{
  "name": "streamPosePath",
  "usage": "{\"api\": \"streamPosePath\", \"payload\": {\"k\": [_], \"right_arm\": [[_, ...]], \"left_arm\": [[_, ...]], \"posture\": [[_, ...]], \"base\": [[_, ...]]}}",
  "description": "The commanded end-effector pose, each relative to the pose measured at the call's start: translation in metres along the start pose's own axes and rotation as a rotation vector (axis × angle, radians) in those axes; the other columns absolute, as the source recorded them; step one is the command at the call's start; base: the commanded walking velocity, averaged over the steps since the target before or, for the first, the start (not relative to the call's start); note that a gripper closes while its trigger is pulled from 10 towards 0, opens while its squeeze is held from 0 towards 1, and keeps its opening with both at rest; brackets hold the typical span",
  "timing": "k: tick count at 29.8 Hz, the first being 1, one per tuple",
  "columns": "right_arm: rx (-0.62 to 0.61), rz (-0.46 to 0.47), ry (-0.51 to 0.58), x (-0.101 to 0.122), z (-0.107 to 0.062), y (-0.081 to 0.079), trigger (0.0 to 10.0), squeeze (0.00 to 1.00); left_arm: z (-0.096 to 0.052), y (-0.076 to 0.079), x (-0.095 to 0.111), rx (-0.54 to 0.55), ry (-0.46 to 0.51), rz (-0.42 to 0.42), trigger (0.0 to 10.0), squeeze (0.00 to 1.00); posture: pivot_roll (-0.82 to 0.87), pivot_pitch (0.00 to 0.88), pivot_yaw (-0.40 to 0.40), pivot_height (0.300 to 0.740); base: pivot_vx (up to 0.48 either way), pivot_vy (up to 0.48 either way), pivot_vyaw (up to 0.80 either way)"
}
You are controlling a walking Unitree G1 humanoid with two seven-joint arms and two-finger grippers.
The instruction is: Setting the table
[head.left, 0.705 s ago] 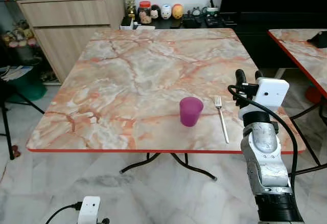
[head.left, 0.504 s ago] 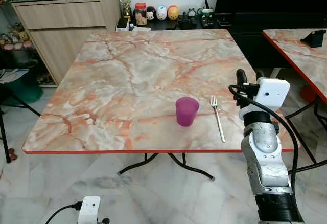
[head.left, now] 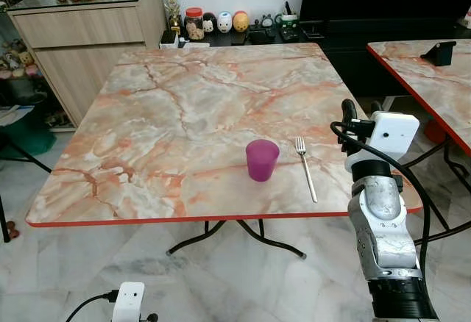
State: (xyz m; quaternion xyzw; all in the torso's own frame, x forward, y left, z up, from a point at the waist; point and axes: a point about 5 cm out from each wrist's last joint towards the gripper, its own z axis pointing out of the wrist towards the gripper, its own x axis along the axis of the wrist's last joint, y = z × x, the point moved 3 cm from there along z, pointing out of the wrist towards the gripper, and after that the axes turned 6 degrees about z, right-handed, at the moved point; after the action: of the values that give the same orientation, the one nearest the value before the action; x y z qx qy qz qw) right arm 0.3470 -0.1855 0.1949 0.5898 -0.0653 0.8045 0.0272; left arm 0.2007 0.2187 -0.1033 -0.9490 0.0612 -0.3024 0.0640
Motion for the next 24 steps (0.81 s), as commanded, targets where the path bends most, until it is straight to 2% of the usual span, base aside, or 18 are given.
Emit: {"api": "streamPosePath", "payload": {"k": [1, 16, 20, 24], "right_arm": [[0.002, 0.007, 0.005, 0.0008, 0.0006, -0.0012, 10.0, 0.0], [0.005, 0.012, 0.006, 0.0005, 0.0008, -0.0026, 10.0, 0.0], [0.006, 0.013, 0.007, 0.0006, 0.0009, -0.0028, 10.0, 0.0], [0.006, 0.013, 0.008, 0.0007, 0.0008, -0.0031, 10.0, 0.0]], "left_arm": [[-0.0002, -0.0013, -0.0019, 0.001, -0.012, 0.008, 10.0, 0.0], [-0.0003, -0.0008, -0.0023, -0.001, -0.01, -0.004, 10.0, 0.0], [-0.0003, -0.0009, -0.0027, -0.001, -0.014, 0.004, 10.0, 0.0], [-0.0004, -0.0013, -0.0029, 0.001, -0.013, 0.016, 10.0, 0.0]], "posture": [[0.0, 0.0, 0.007, 0.74], [0.0, 0.0, 0.01, 0.74], [0.0, 0.0, 0.011, 0.74], [0.0, 0.0, 0.011, 0.74]], "base": [[0.0, 0.0, 0.0], [0.0, 0.0, 0.0], [0.0, 0.446, 0.0], [0.0, 0.063, 0.0]]}}
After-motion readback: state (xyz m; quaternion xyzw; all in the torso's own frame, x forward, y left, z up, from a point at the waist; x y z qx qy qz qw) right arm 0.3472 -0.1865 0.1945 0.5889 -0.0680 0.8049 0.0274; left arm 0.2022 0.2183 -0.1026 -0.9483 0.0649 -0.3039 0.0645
